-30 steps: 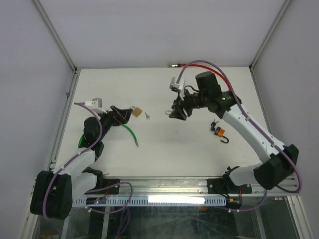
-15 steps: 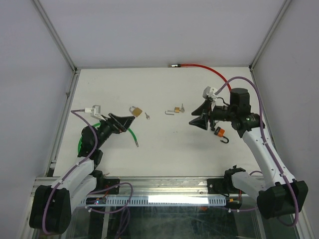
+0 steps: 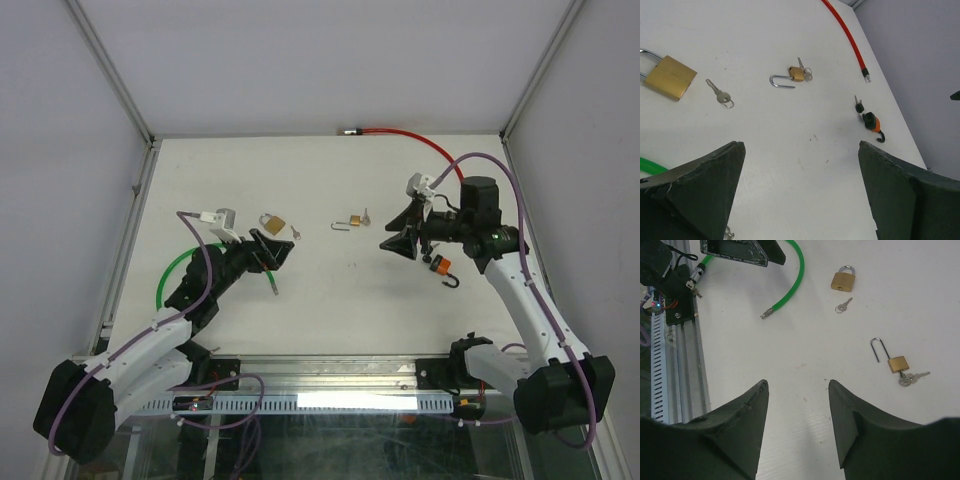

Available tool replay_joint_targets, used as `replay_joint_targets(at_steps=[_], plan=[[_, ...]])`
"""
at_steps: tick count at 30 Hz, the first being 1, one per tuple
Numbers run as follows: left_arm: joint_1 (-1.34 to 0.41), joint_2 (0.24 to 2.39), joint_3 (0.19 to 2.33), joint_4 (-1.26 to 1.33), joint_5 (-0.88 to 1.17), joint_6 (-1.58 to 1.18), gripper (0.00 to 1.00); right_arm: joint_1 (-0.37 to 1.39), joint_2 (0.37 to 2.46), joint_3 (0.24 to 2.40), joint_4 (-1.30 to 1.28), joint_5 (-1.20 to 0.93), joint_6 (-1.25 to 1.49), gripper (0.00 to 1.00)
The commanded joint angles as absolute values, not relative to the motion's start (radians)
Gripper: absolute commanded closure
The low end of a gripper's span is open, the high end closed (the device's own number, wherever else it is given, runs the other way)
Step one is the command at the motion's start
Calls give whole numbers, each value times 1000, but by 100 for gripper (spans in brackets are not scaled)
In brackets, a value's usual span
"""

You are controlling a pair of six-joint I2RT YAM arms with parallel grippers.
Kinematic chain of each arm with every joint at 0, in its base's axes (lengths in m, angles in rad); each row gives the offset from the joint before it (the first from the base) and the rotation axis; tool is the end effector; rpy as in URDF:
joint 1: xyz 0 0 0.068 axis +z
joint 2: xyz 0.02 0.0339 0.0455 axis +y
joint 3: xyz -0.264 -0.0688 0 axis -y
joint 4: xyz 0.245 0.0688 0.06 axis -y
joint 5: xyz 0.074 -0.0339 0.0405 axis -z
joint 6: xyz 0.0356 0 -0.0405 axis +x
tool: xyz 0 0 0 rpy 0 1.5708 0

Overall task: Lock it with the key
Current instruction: Pick up the lock from the center of the board.

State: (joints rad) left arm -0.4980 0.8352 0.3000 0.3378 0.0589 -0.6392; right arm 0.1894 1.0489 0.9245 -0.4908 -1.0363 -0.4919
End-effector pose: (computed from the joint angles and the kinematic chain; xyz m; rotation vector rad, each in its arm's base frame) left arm 0.1673 -0.0934 0.2144 -0.0860 1.8505 -0.8635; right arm 0.2046 0.0704 0.3183 -1.1622 1.6017 0.9216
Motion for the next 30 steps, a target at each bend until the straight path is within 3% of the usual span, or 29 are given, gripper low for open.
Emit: replay_joint_targets(at_steps=[1,14,23,30], plan=[[-503,860,311,416,89,-609,1,175,1055,922,-445,-1031,-505,46],[-501,817,145,783,231,-695,1,150,1086,910,-407,-1021,-466,45],[-502,823,182,649,212,-669,1,146,1156,944,-352,-962,-404,44],[-502,822,186,605,212,-676,1,159,1334,1066,-352,-941,-306,44]])
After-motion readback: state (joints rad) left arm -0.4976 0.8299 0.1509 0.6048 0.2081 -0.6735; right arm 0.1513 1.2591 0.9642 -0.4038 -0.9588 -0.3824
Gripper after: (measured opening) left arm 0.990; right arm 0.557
